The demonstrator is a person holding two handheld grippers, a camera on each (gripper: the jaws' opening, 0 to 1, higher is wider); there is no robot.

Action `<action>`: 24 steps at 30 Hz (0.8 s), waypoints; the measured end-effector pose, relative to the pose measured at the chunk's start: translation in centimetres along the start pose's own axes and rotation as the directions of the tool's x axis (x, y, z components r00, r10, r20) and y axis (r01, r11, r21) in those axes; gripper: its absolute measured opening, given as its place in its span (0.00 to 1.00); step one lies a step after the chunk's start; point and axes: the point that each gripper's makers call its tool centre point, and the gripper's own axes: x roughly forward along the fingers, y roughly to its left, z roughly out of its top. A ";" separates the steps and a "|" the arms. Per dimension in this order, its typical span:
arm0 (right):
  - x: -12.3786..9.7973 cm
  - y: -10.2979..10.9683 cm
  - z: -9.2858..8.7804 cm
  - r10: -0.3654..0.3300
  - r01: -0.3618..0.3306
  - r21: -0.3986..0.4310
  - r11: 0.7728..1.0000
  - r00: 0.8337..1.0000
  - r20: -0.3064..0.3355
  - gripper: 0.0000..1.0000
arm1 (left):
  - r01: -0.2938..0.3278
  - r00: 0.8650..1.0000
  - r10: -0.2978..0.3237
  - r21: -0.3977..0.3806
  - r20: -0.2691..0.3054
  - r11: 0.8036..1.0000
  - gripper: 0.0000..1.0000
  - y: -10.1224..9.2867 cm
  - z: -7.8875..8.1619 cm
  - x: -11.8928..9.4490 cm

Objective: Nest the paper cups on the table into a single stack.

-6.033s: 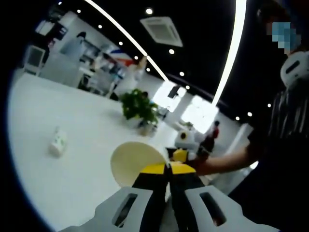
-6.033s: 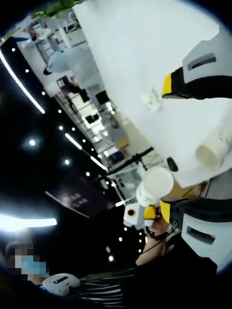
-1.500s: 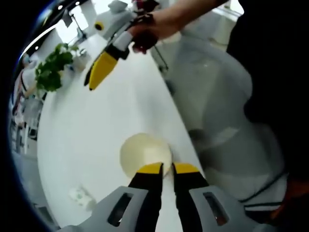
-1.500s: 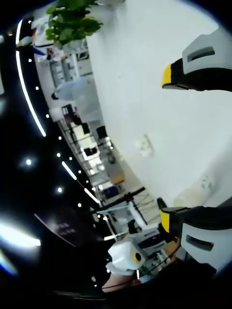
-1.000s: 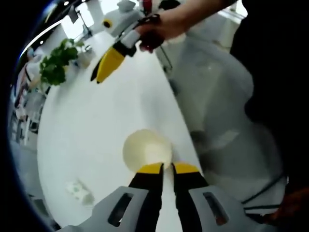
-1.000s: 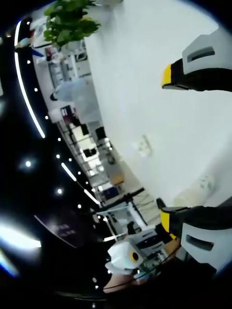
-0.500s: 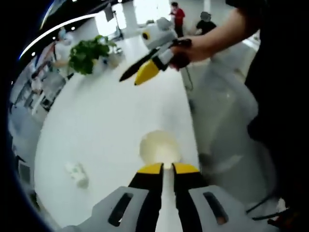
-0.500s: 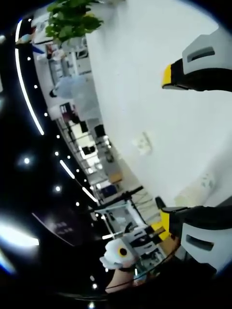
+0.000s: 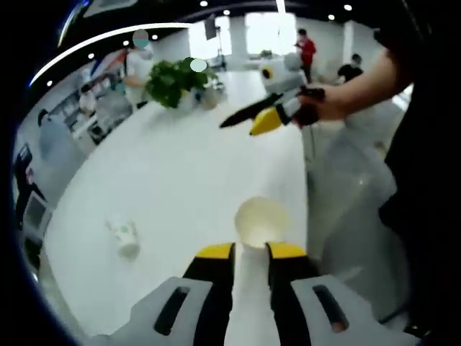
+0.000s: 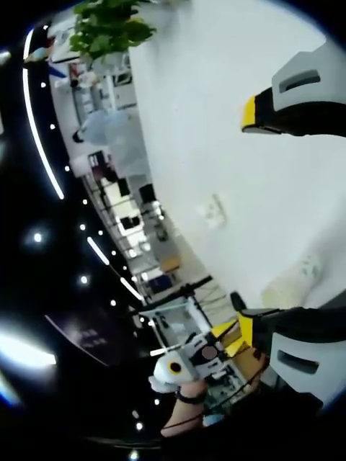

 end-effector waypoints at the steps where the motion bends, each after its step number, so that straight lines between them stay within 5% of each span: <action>1: 0.0 0.0 -0.1 -0.001 0.001 -0.002 1.000 1.000 -0.004 0.99 | -0.019 0.999 0.020 -0.022 0.026 1.000 0.21 0.4 0.2 -0.2; 9: 0.2 0.5 -0.2 0.005 -0.005 -0.004 1.000 1.000 -0.013 0.99 | -0.086 0.984 0.113 -0.189 0.134 0.978 0.42 2.2 0.2 -1.9; 17: 0.6 1.1 -0.1 0.019 -0.019 -0.009 1.000 1.000 -0.019 0.99 | -0.090 0.961 0.158 -0.283 0.229 0.955 0.57 2.6 0.5 -3.0; 24: 1.0 1.4 0.3 0.033 -0.033 -0.022 0.999 0.999 -0.029 1.00 | -0.108 0.949 0.178 -0.264 0.260 0.958 0.63 2.9 0.8 -3.6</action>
